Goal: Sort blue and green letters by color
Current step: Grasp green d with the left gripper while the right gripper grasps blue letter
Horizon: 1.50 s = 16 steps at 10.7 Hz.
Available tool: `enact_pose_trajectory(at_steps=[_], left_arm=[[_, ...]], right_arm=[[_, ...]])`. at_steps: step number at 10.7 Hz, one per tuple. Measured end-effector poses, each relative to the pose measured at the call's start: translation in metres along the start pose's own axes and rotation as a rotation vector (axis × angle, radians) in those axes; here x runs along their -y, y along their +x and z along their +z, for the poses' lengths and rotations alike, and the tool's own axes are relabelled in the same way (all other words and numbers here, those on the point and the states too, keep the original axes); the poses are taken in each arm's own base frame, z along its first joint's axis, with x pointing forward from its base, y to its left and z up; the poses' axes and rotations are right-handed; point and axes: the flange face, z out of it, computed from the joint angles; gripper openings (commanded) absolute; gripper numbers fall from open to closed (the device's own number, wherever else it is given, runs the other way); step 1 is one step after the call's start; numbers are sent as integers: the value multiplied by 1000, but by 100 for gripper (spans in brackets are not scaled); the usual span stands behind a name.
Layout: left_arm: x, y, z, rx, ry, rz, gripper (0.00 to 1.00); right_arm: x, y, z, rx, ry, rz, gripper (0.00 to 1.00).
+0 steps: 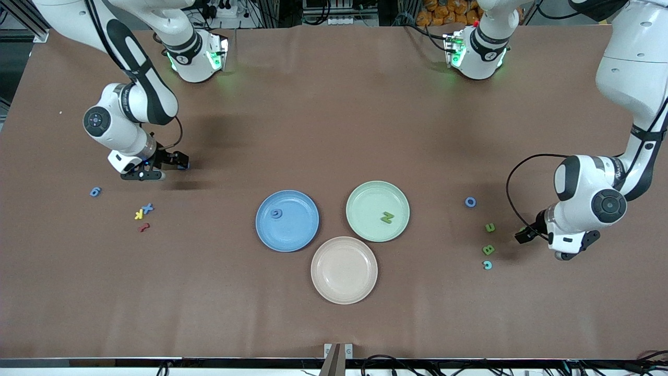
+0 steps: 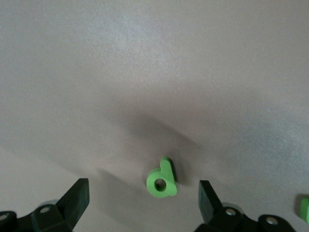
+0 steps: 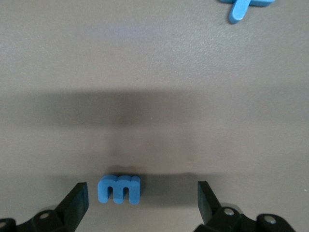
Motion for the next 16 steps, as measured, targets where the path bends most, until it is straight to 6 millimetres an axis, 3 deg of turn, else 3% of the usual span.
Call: enact_pose_trajectory(at_steps=[4,6,9,11,12,13,14,16], left_arm=[[1,5,2,-23,-36,-43,99],[-2,5,3,-28,-53,-84,74],[-9,4,7,-34,-77,-180,0],[-14,3,6,-38,-100,-230,0],[-15,3,5,-39,-102,-231,0],[-15,3,5,-39,-102,-231,0],[-15,3,5,-39,-102,-231,0],[-17,2,4,-42,-103,-209,0]], right_arm=[[3,-1,4,9,5,4,100],[10,-1,8,14,18,17,100],[17,-2,11,19,27,21,100],[17,-2,12,22,27,22,100],[17,-3,14,26,27,23,93],[18,-3,16,31,27,22,44],[18,-4,18,34,26,20,2],[19,-3,18,32,26,20,0]])
